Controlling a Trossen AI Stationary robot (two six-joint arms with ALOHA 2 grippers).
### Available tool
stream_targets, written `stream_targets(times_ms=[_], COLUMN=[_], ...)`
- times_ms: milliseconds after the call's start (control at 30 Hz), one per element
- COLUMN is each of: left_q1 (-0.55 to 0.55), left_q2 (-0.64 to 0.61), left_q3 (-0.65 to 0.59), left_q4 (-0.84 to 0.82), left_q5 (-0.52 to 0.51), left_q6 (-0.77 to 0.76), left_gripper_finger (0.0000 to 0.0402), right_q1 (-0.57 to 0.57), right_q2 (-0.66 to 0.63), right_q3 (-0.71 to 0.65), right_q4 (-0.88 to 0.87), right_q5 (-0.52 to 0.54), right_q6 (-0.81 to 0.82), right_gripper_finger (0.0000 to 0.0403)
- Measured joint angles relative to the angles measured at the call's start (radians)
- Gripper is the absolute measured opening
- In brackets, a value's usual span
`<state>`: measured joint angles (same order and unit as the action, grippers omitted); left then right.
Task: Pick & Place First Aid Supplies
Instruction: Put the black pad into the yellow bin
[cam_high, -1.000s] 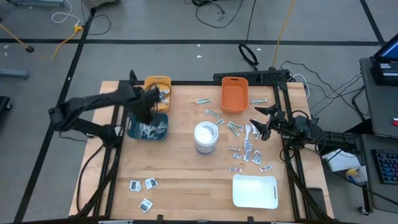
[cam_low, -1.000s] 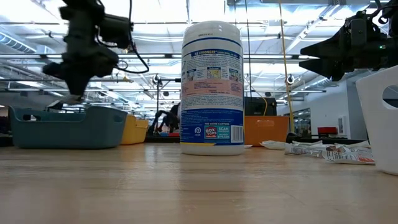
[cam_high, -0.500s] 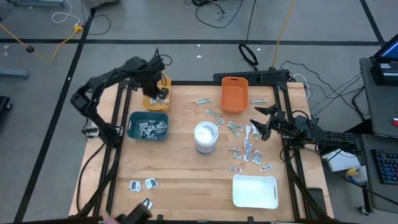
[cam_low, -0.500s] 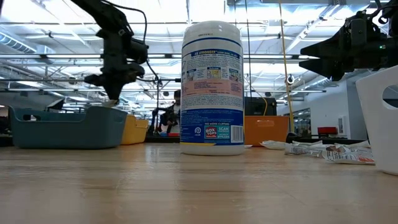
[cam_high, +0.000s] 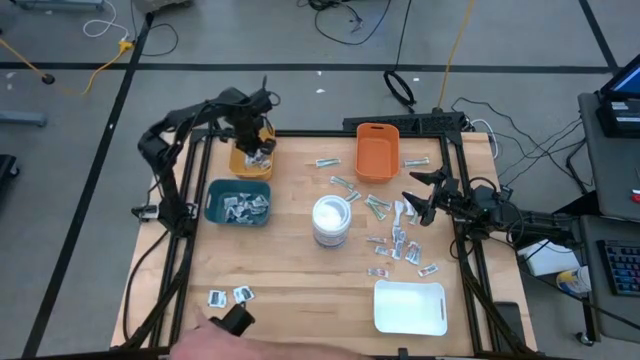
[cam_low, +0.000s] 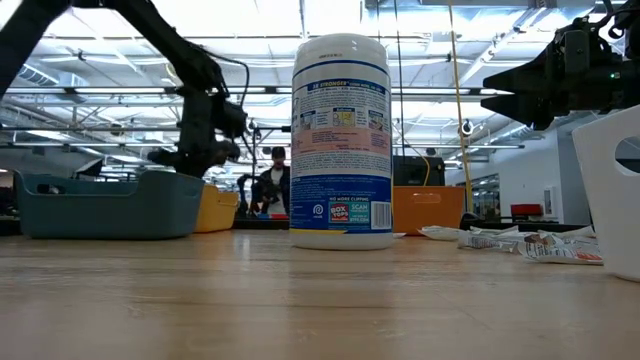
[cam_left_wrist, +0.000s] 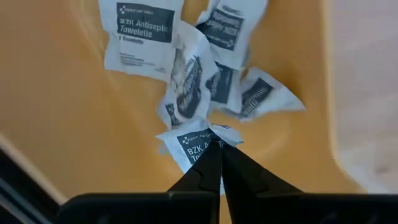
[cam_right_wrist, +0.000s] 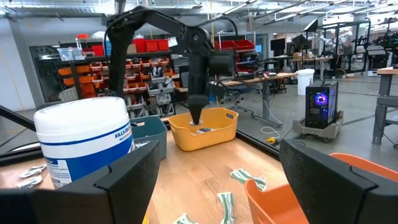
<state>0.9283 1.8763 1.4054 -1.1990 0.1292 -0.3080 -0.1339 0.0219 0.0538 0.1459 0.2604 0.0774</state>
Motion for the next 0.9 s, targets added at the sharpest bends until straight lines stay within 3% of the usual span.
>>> stream_targets(times_ms=[333,667,900], left_q1=[-0.005,-0.016,-0.089], left_q2=[0.028,-0.064,-0.193], left_q3=[-0.001,-0.001,-0.007], left_q4=[0.001,-0.029,-0.04], left_q5=[0.002,-0.047,-0.118], left_q6=[-0.014,-0.018,-0.089], left_gripper_finger=[0.0029,0.0217,0.0292], right_q1=[0.0,0.0,0.0], right_q2=[0.0,0.0,0.0], right_q3=[0.0,0.0,0.0], right_q4=[0.0,0.0,0.0], right_q5=[0.0,0.0,0.0], right_q6=[0.0,0.0,0.0], right_gripper_finger=[0.0324,0.0325,0.0325])
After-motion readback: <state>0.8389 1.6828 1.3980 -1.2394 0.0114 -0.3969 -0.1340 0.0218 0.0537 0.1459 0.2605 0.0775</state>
